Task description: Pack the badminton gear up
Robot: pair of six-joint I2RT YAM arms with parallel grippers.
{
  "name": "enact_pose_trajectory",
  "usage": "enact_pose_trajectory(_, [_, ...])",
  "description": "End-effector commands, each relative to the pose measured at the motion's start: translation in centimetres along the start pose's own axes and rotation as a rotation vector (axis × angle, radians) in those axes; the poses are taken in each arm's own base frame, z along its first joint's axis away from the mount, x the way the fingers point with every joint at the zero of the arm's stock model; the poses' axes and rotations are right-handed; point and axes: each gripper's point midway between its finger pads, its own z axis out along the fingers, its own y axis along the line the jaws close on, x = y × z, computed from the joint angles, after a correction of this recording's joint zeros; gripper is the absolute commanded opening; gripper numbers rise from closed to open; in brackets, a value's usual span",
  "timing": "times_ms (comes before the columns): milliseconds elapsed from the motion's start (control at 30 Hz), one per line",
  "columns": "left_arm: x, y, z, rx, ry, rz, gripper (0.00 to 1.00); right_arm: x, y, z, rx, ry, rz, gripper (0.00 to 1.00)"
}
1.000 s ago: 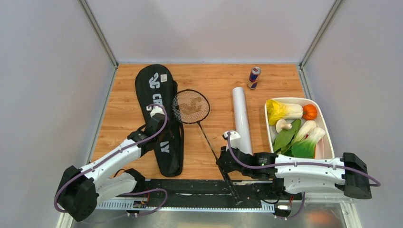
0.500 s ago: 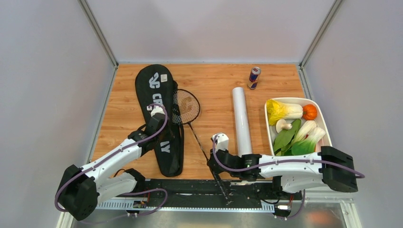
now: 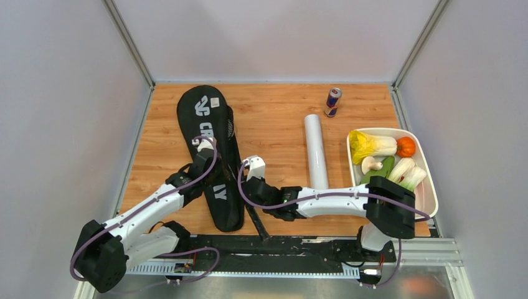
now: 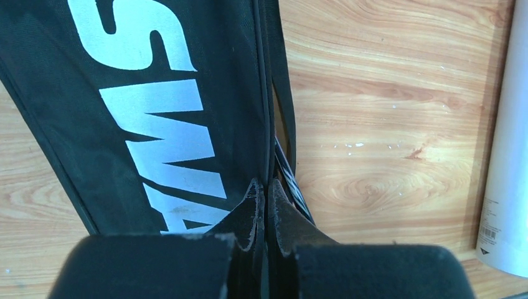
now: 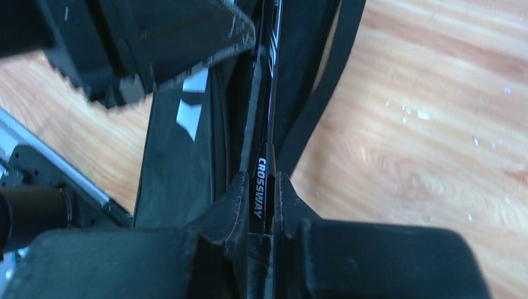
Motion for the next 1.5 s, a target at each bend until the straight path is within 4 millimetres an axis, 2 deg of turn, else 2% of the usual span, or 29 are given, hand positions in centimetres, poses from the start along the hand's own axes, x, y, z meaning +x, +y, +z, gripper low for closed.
enact_pose_trajectory(0, [0.0, -1.4, -0.3, 0.080, -0.002, -0.042, 0.00, -4.6, 2.4, 2.3, -0.079, -0.093, 0.037, 0.00])
enact_pose_trajectory(233, [0.5, -2.0, -0.7, 0.125, 0.010, -0.080, 0.00, -5.6, 0.5, 6.9, -0.031, -0.088, 0.095, 0.00])
enact_pose_trajectory(433, [1.2, -2.7, -0.8, 0.172, 0.033, -0.120, 0.00, -7.0, 0.5, 9.2, -0.027, -0.110, 0.180, 0.00])
enact_pose_trajectory(500, [1.4, -2.4, -0.7, 0.161, 0.034, -0.121, 0.00, -7.4, 1.3, 9.3, -0.063, -0.096, 0.207, 0.01])
enact_pose_trajectory(567, [1.4, -2.0, -0.5, 0.141, 0.028, -0.120, 0.00, -7.3, 3.0, 8.7, -0.141, -0.051, 0.195, 0.10])
enact_pose_trajectory(633, [1.3, -1.7, -0.4, 0.127, 0.023, -0.116, 0.00, -6.6, 3.5, 7.7, -0.182, -0.007, 0.162, 0.24])
enact_pose_trajectory(700, [1.4, -1.6, -0.2, 0.116, 0.025, -0.110, 0.00, -5.4, 2.8, 6.7, -0.196, 0.041, 0.127, 0.36])
enact_pose_trajectory(833, [1.2, -1.5, -0.1, 0.104, 0.026, -0.096, 0.00, -2.2, 1.1, 3.9, -0.294, 0.174, 0.068, 0.48])
enact_pose_trajectory(867, [1.1, -1.5, -0.1, 0.103, 0.023, -0.093, 0.00, -1.0, 0.5, 3.0, -0.312, 0.206, 0.049, 0.49])
enact_pose_trajectory(1000, [0.8, -1.4, -0.2, 0.099, 0.009, -0.084, 0.00, 1.1, 0.0, -0.3, -0.418, 0.266, -0.032, 0.50])
enact_pose_trajectory(1100, [0.6, -1.4, -0.4, 0.096, 0.002, -0.076, 0.00, 2.5, -0.2, -1.6, -0.472, 0.317, -0.051, 0.48])
enact_pose_trajectory(1233, [0.5, -1.5, -0.4, 0.104, 0.002, -0.081, 0.00, 4.2, -0.6, -1.1, -0.470, 0.372, -0.045, 0.47])
enact_pose_trajectory(1300, [0.7, -1.6, -0.4, 0.107, 0.008, -0.082, 0.00, 5.0, -1.5, -0.4, -0.421, 0.385, -0.036, 0.48])
enact_pose_trajectory(1467, [0.8, -1.6, -0.4, 0.109, 0.013, -0.085, 0.00, 5.6, -3.0, 0.8, -0.314, 0.362, -0.051, 0.50])
